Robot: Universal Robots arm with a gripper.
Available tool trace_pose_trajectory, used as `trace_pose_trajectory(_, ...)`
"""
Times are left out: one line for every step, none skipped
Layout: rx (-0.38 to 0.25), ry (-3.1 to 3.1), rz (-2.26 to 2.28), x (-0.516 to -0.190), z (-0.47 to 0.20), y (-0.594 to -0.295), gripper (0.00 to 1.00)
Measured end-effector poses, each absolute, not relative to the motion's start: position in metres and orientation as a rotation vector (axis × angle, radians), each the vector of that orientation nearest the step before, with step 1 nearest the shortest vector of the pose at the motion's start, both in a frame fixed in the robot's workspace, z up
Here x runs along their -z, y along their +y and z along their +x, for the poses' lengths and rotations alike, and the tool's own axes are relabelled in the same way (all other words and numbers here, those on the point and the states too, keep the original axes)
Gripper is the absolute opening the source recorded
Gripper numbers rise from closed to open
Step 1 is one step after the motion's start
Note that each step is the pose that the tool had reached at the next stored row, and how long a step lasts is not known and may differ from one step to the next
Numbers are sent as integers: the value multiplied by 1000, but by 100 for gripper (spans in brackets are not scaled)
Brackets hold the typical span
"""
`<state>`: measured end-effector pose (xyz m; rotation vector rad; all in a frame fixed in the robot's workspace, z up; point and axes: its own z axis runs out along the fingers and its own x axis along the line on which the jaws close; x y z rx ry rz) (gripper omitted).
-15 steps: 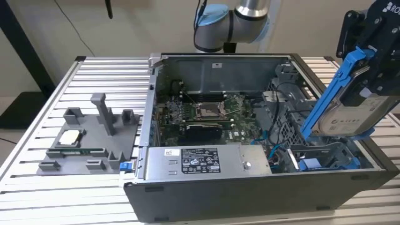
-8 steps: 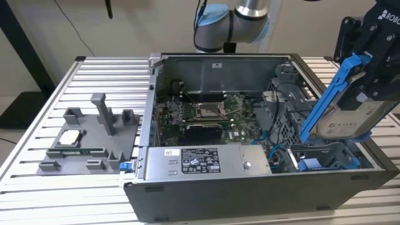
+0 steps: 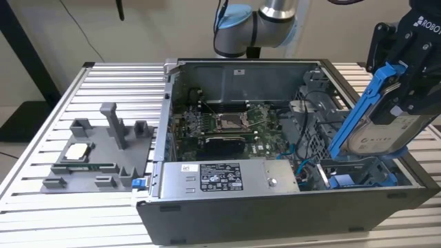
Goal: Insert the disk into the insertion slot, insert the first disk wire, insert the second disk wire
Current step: 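Insert the disk into the insertion slot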
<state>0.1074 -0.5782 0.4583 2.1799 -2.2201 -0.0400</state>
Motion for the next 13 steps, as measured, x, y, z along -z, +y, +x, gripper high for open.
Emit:
trace_pose_trajectory(40, -2220, 2180, -457, 107, -578, 33)
trace_pose_trajectory(40, -2220, 2180, -456, 108, -578, 33)
trace_pose_trajectory(40, -2220, 2180, -455, 108, -578, 33)
trace_pose_trajectory(40, -2220, 2180, -454, 108, -578, 33)
trace_pose_trajectory(40, -2220, 2180, -453, 109, -578, 33)
trace_pose_trajectory(40, -2220, 2180, -452, 109, -578, 33)
trace_pose_trajectory(40, -2220, 2180, -451, 109, -578, 33)
trace_pose_trajectory(40, -2220, 2180, -451, 109, -578, 33)
trace_pose_trajectory(40, -2220, 2180, -451, 109, -578, 33)
trace_pose_trajectory(40, -2220, 2180, -451, 109, -578, 33)
trace_pose_trajectory(40, -2220, 2180, -451, 109, -578, 33)
trace_pose_trajectory(40, -2220, 2180, -451, 109, -578, 33)
trace_pose_trajectory(40, -2220, 2180, -451, 109, -578, 33)
